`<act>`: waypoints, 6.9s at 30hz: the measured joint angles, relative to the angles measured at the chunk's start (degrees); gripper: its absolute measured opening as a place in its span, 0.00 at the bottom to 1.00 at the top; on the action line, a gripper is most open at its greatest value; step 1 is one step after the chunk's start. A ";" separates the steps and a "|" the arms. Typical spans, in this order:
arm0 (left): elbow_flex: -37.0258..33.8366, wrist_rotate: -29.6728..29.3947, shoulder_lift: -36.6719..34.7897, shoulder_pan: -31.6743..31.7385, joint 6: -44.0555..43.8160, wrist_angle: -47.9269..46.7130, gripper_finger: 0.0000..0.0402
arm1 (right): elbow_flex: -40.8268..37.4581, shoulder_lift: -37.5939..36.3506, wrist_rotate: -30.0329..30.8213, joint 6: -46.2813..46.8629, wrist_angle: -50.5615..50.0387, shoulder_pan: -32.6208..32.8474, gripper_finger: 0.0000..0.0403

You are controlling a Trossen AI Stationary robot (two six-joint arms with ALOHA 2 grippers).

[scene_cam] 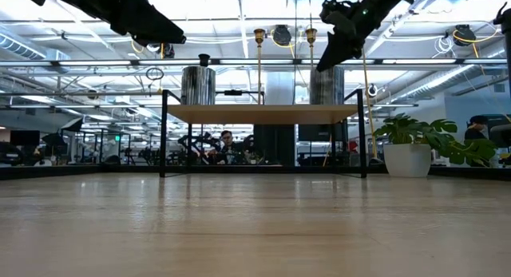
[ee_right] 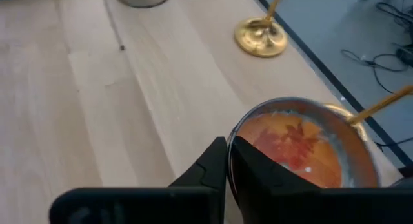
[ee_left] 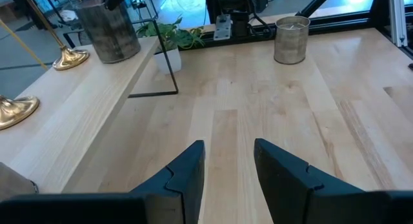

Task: Pick & Place candle stick holders
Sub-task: Put the orange scented candle on the shelf, then put the brown scented candle on the shelf

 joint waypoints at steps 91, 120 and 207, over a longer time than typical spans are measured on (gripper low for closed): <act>0.02 -1.49 0.00 0.07 7.44 3.92 0.36 | -22.29 -3.76 -8.99 85.82 -19.43 61.74 0.03; 0.02 -1.44 -0.02 0.07 7.52 6.43 0.36 | -12.21 1.62 -6.42 23.68 26.28 36.32 0.00; 0.02 -1.46 -0.02 1.46 3.85 6.37 0.36 | 41.46 33.34 -3.08 -25.76 -25.34 6.16 0.01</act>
